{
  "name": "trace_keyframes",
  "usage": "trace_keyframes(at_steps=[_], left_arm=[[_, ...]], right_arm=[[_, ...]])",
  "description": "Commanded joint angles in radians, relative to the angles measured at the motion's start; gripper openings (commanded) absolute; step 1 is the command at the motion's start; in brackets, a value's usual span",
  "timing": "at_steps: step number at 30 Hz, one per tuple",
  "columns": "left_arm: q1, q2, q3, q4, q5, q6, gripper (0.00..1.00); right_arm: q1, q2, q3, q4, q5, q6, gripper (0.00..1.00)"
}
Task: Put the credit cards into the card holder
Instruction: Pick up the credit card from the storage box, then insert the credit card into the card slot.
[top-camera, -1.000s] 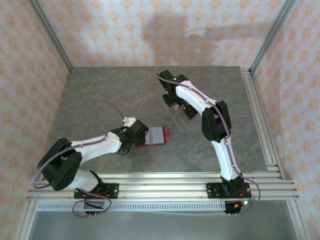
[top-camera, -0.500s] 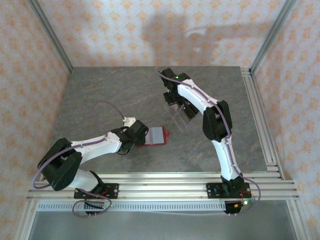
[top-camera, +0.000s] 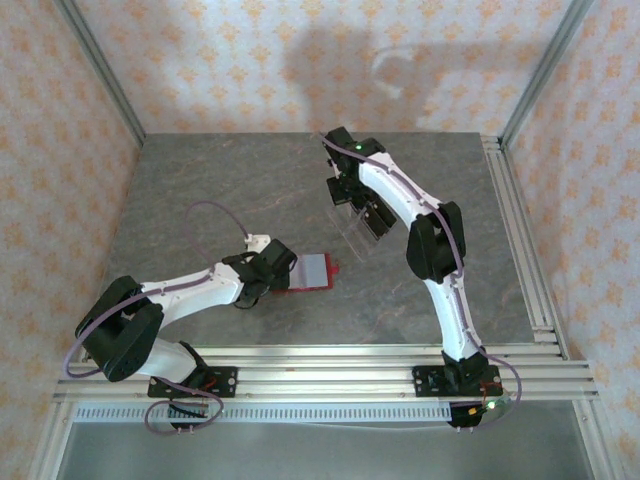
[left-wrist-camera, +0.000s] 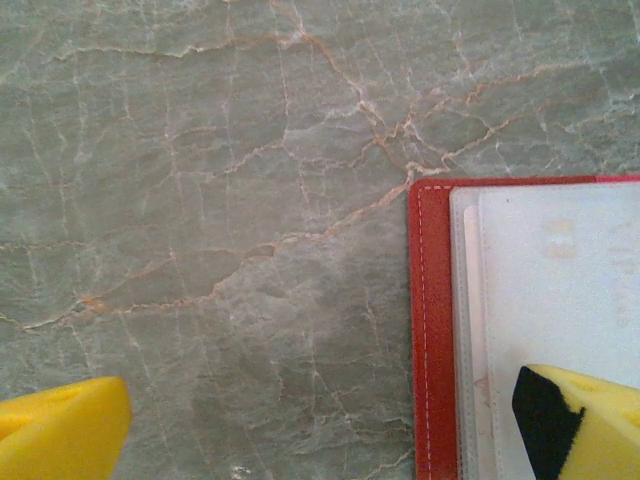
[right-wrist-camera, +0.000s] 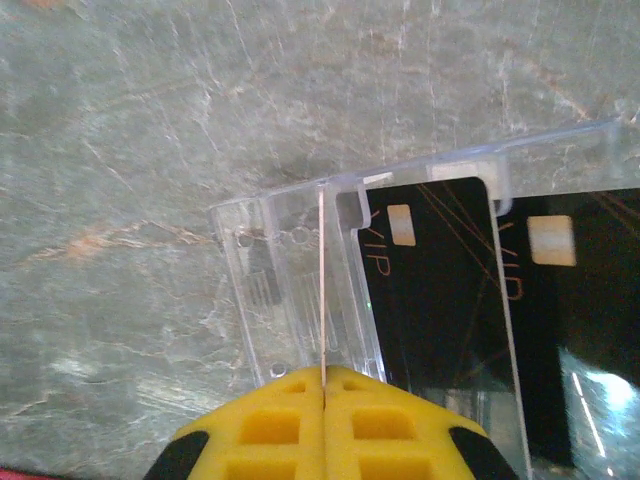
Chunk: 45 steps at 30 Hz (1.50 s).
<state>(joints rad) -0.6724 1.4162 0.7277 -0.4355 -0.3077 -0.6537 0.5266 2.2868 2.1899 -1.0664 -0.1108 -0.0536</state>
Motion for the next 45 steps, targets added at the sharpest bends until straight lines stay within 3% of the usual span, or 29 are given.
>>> trace_keyframes(at_steps=[1, 9, 14, 19, 27, 34, 45], left_arm=[[0.019, -0.028, 0.048, -0.057, -0.051, 0.014, 1.0], [0.03, -0.074, 0.06, -0.066, -0.041, 0.075, 1.0], [0.03, -0.06, 0.056, -0.035, -0.003, 0.106, 1.0], [0.03, -0.046, 0.038, 0.036, 0.044, 0.151, 1.0], [0.03, -0.003, 0.013, 0.107, 0.086, 0.174, 1.0], [0.03, 0.043, 0.007, 0.087, 0.038, 0.134, 1.0], [0.03, 0.082, -0.015, 0.013, -0.041, 0.063, 1.0]], right_arm=[[-0.002, -0.04, 0.054, -0.04, -0.051, 0.004, 0.0], [0.01, -0.205, -0.067, 0.029, -0.194, 0.076, 0.0], [0.039, -0.414, -0.41, 0.272, -0.293, 0.206, 0.0], [0.072, -0.632, -0.844, 0.654, -0.401, 0.388, 0.0], [0.136, -0.794, -1.247, 1.056, -0.403, 0.574, 0.0], [0.166, -0.777, -1.367, 1.251, -0.411, 0.653, 0.0], [0.169, -0.699, -1.422, 1.41, -0.466, 0.689, 0.0]])
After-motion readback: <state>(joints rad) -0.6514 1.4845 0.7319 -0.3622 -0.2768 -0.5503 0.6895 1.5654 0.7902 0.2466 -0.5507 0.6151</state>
